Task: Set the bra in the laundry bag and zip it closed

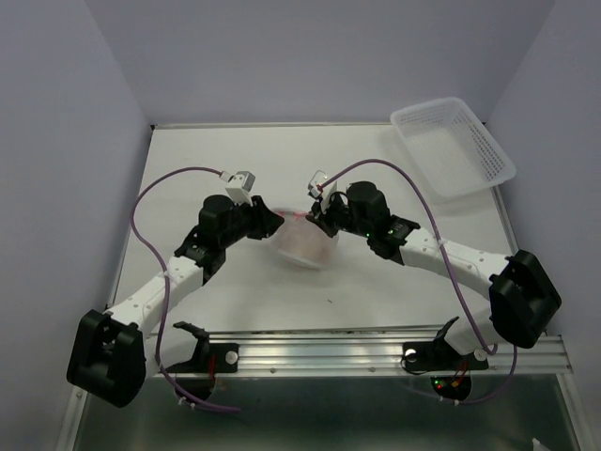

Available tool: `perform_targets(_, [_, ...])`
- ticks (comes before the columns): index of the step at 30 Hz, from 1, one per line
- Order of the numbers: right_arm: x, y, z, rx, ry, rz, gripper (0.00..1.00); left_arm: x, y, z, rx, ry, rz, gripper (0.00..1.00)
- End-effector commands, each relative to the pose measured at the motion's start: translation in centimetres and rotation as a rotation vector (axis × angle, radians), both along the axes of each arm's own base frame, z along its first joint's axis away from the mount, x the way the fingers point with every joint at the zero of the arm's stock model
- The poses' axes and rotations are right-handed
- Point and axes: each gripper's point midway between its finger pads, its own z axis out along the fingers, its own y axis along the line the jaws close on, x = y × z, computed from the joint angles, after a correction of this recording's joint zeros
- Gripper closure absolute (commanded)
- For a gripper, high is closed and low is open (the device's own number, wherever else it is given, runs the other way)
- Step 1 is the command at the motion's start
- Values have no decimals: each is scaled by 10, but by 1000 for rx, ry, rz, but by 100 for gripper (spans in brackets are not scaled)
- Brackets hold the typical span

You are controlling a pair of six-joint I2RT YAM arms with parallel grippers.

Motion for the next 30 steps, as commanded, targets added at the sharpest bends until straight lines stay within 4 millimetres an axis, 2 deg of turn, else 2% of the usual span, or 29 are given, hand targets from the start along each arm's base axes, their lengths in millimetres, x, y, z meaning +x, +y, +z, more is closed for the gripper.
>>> perform_targets(1, [1,5,34,73,-66,-7,99,-1,-4,8,-21,-38,-17,63])
perform_targets(2, [2,5,33,72,-65,-8,99,-1,-4,10,-28,-39,-12,63])
perform_targets(4, [3,4,32,69,-62,-18,99,0,-6,16,-35,-54,-16,71])
perform_targets(6, [5,3,32,68,-63,-27,98,1,-7,19,-37,-58,-21,71])
perform_targets(7, [6,2,32,66,-66,-35,98,1,-7,19,-33,-58,-22,78])
perform_targets(9, [6,1,33,66,-67,-42,98,1,-6,16,-21,-48,-15,85])
perform_targets(13, [7,-1,33,65,-68,-53,98,6,7,3,38,-7,55,90])
perform_targets(22, [16,-24,36,44,-99,-142,99,10,45,-20,129,76,279,90])
perform_targets(30, [26,-52,43,48,-125,-205,99,12,54,-35,163,114,312,91])
